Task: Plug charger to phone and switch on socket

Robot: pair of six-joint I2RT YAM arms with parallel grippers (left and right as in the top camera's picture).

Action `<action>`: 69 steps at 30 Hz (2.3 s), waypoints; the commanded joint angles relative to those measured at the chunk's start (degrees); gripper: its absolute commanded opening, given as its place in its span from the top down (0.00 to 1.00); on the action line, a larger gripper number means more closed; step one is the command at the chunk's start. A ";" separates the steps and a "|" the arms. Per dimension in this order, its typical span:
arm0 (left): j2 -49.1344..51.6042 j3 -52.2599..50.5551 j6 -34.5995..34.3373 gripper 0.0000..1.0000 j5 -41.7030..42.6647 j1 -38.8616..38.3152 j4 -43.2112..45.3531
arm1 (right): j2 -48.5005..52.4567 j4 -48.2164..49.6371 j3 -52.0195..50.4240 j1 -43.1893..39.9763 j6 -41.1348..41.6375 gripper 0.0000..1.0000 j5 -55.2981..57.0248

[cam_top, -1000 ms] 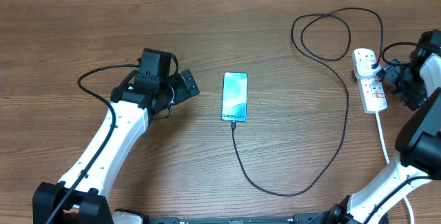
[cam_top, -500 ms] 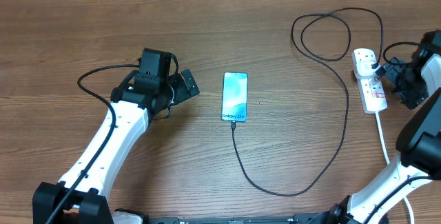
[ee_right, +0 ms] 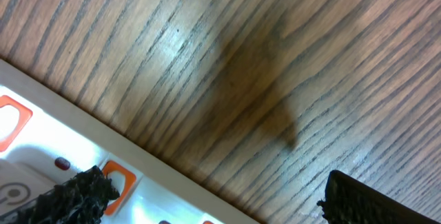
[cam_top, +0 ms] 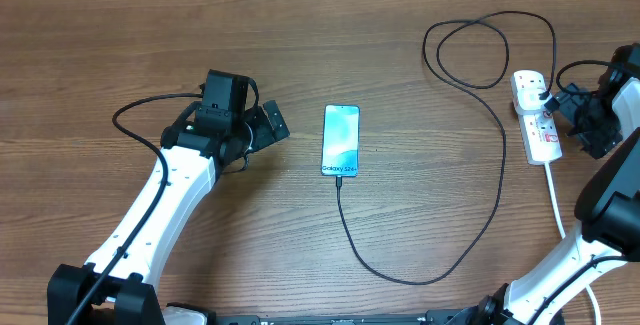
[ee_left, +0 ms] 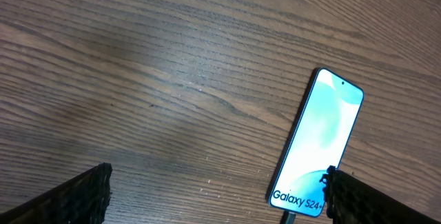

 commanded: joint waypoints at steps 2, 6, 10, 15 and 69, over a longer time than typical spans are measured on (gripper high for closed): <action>-0.35 0.11 1.29 0.01 -0.76 0.24 0.02 | 1.03 -2.14 -0.87 1.75 -2.01 0.00 -3.76; -0.35 0.11 1.29 0.00 -0.76 0.26 0.02 | 1.03 -2.80 -0.92 1.97 -1.99 0.00 -3.74; -0.35 0.11 1.29 0.00 -0.76 0.26 0.04 | 1.03 -2.89 -1.42 1.97 -1.97 0.00 -3.72; -0.35 0.11 1.29 0.00 -0.76 0.26 0.02 | 1.03 -1.86 -2.49 1.97 -1.99 0.00 -3.67; -0.35 0.11 1.29 0.01 -0.74 0.26 0.04 | 0.92 -10.60 16.28 4.50 -8.44 0.00 -6.05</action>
